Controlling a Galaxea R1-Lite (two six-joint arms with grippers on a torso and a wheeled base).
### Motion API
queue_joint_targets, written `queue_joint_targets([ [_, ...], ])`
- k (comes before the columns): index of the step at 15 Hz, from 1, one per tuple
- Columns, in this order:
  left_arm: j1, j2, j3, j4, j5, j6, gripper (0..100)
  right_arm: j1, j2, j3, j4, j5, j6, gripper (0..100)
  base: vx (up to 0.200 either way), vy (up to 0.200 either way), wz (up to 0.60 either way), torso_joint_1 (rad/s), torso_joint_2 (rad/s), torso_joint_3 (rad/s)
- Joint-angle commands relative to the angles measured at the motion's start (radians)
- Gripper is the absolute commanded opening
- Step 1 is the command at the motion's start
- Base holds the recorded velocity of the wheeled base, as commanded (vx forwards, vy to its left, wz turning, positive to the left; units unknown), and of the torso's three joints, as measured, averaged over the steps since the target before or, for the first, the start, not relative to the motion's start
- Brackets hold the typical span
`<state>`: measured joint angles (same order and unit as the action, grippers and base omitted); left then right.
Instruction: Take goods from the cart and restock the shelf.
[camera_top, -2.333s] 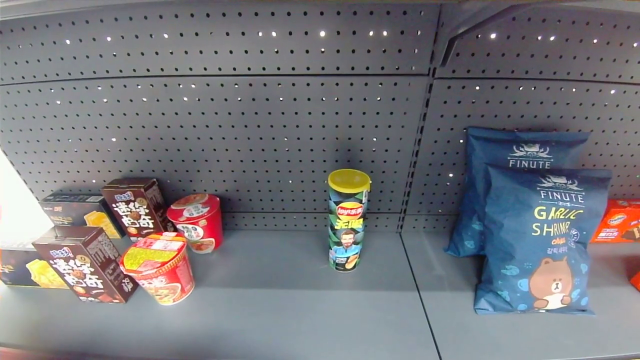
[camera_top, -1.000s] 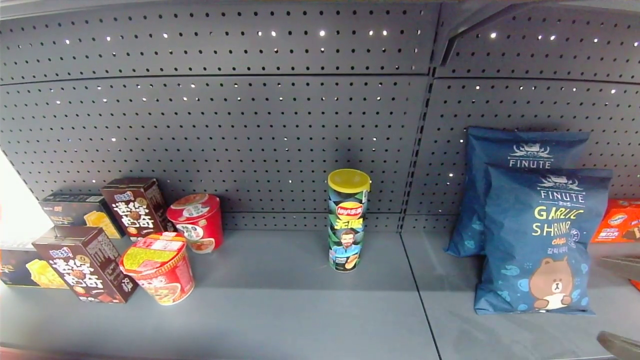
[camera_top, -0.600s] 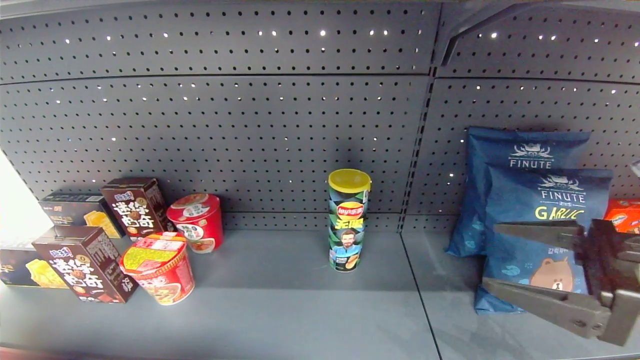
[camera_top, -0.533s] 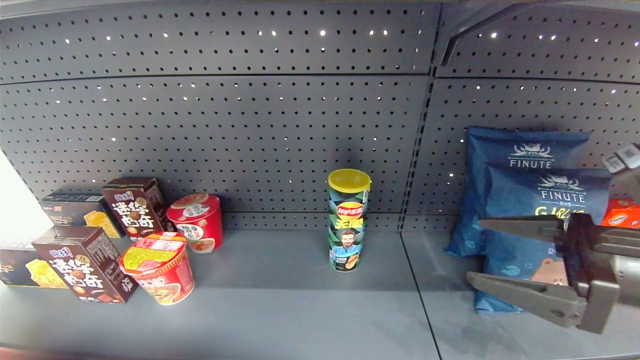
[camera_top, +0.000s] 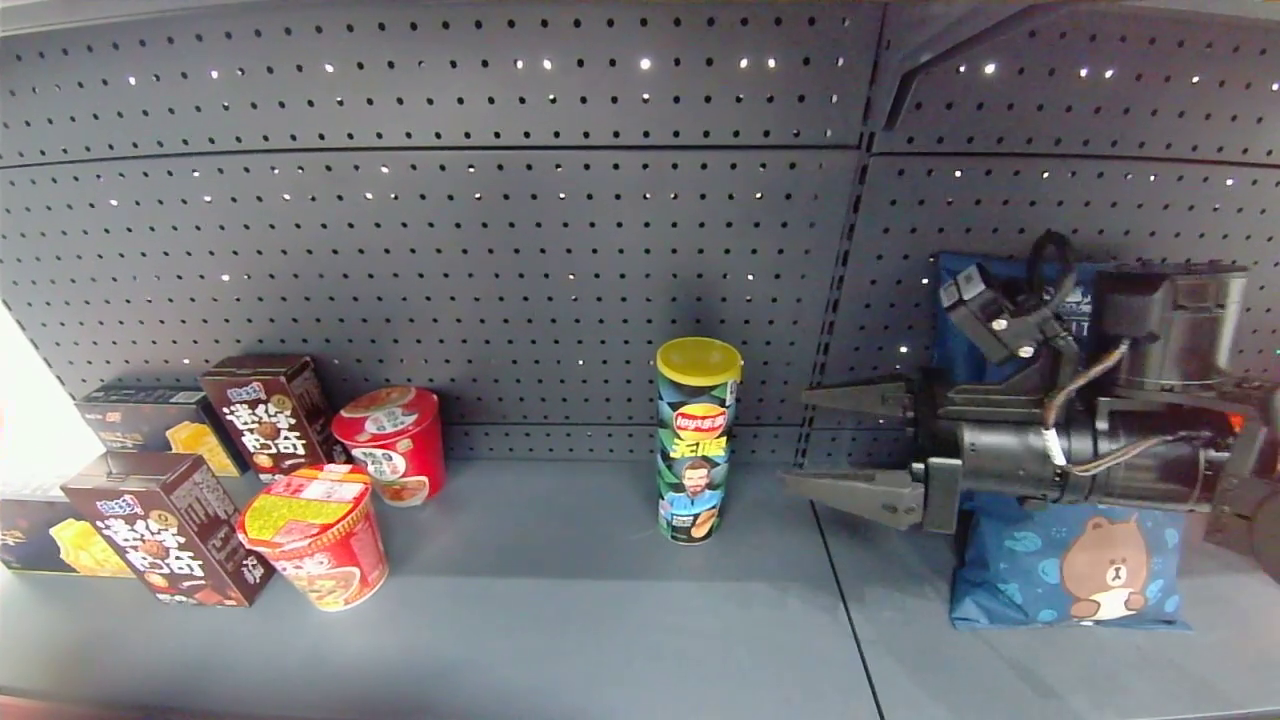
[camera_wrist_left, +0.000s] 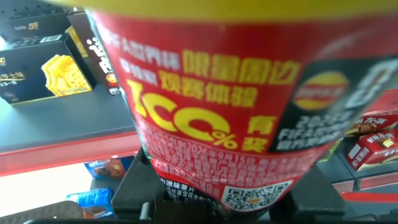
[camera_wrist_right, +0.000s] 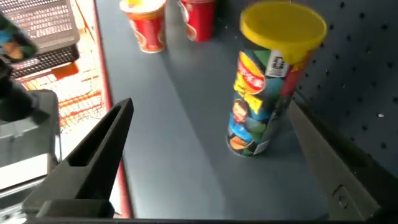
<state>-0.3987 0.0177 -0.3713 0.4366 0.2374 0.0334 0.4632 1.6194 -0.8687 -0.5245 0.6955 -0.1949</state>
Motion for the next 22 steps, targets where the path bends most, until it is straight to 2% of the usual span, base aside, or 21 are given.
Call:
queue_joint_targets([
  [1,-0.020,-0.001,-0.005,0.001,0.000,0.000,0,0.002,0.143,-0.064,-0.006,0.005,-0.001,100,0.000,0.000,0.00,0.000,0.00,0.000],
  [3,-0.042,-0.001,-0.005,0.001,0.005,0.000,0,0.000,0.206,-0.093,-0.020,0.007,-0.001,100,0.000,0.000,0.00,0.000,0.00,0.000],
  [6,-0.042,0.001,-0.006,0.001,0.003,0.000,0,0.000,0.278,-0.158,-0.022,0.038,-0.001,100,0.000,0.000,0.00,0.000,0.00,0.000],
  [14,-0.038,0.001,-0.017,0.001,0.006,-0.001,0,0.014,0.470,-0.268,-0.065,0.042,0.000,100,0.000,0.000,0.00,0.000,0.00,0.000],
  [17,-0.034,0.001,-0.020,0.002,0.011,-0.020,0,0.015,0.519,-0.314,-0.069,0.041,0.006,100,0.000,0.000,0.00,0.000,0.00,0.000],
  [22,-0.034,0.001,-0.020,0.004,0.020,-0.021,0,0.029,0.573,-0.369,-0.069,0.038,0.014,100,0.000,0.000,0.00,0.000,0.00,0.000],
])
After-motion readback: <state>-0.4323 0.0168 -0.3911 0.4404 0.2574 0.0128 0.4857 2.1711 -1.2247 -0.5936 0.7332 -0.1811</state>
